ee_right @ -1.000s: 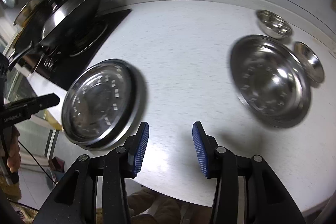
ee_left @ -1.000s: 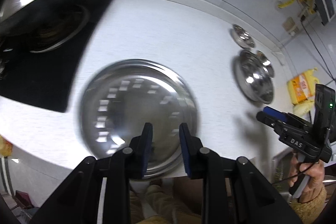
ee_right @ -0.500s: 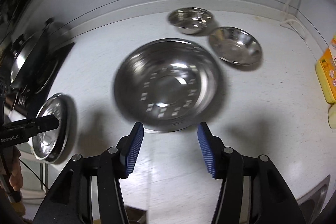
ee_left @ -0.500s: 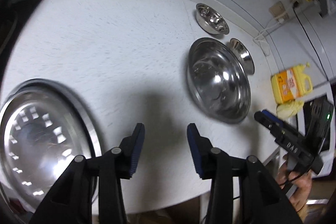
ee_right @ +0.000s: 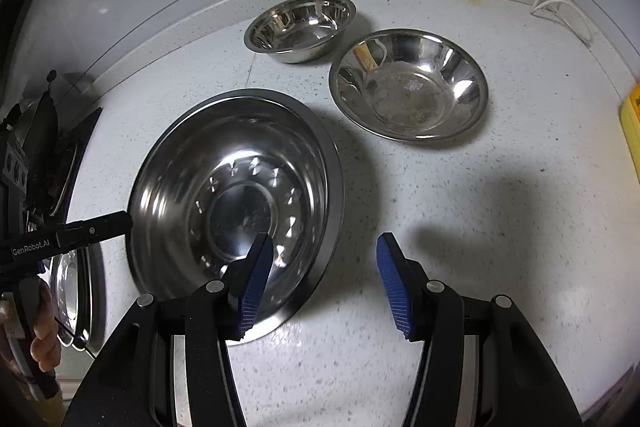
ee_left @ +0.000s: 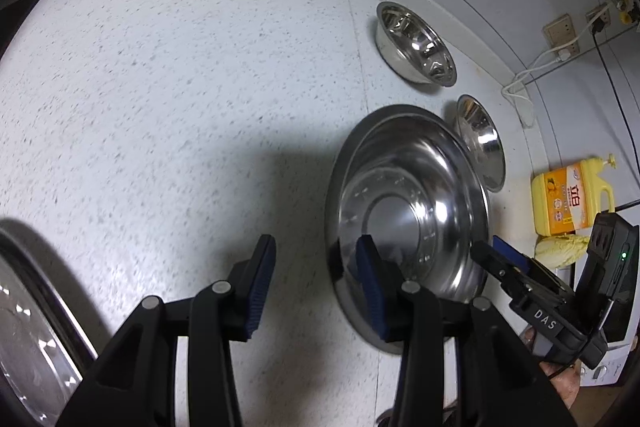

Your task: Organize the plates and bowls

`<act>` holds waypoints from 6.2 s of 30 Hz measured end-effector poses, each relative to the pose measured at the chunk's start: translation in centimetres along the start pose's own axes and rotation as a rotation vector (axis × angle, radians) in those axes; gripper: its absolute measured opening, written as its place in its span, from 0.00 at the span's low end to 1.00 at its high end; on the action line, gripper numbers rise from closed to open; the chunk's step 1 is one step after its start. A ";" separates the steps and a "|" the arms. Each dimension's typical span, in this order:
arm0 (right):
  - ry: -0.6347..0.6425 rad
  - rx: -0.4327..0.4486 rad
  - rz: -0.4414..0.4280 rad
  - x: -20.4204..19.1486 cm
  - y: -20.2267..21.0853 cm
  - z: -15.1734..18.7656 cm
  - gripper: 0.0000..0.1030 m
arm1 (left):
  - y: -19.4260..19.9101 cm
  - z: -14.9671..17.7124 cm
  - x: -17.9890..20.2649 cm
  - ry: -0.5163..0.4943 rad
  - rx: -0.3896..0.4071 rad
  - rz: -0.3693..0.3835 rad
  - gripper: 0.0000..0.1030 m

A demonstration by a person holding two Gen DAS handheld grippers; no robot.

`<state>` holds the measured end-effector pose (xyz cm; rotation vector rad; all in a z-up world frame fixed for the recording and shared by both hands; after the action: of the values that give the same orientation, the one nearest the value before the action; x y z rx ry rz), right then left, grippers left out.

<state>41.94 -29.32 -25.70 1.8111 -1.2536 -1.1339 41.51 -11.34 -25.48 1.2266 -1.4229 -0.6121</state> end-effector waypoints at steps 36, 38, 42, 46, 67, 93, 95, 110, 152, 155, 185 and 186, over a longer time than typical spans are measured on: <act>0.019 -0.001 0.019 0.0 -1.3 -1.7 0.11 | -0.6 -0.2 1.2 -0.004 0.015 0.044 0.08; 0.022 0.010 0.018 -0.3 -0.6 -1.6 0.11 | 0.7 0.1 1.3 0.003 0.027 0.050 0.08; 0.032 0.033 0.007 -1.4 1.4 -1.2 0.11 | 3.5 0.9 1.2 0.006 0.061 0.063 0.08; 0.044 0.056 -0.017 -3.0 3.5 -0.2 0.11 | 6.2 2.3 1.0 -0.002 0.093 0.066 0.08; 0.021 -0.008 0.010 -2.6 4.2 9.3 0.11 | 3.0 12.6 0.6 0.014 -0.004 0.066 0.08; -0.007 -0.038 0.008 -1.2 2.7 9.8 0.12 | 2.5 12.6 0.6 -0.005 0.020 0.010 0.09; -0.004 -0.038 0.010 -1.3 2.7 9.8 0.12 | 2.6 12.5 0.6 -0.005 0.023 0.008 0.09; 0.003 -0.016 0.021 -1.6 3.5 9.7 0.12 | 3.2 12.1 0.4 -0.018 0.037 -0.014 0.10; -0.083 0.104 0.107 11.8 -1.3 -8.9 0.58 | -7.2 -7.0 11.4 -0.155 -0.023 0.242 0.45; -0.071 0.100 0.089 11.6 -2.5 -9.8 0.58 | -8.3 -7.8 12.4 -0.159 -0.027 0.245 0.45; -0.035 0.037 -0.003 10.7 -3.7 -8.3 0.15 | -12.4 -7.3 16.1 -0.205 -0.117 0.303 0.08; -0.036 0.037 -0.003 10.7 -3.7 -8.1 0.15 | -12.2 -7.0 16.3 -0.209 -0.118 0.305 0.08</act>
<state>52.47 -37.93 -28.61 1.8279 -1.3001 -1.1567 54.51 -28.32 -28.02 0.8493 -1.6833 -0.6149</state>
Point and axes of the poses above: each gripper's, at about its wrist camera, not at the fingertips, and y roughly against the way its jaws point, x to its right, z to its underside, the point moved 10 cm from there along -y, roughly the way its jaws point, and after that the axes turned 5 degrees about -y, right-handed, at the moved point
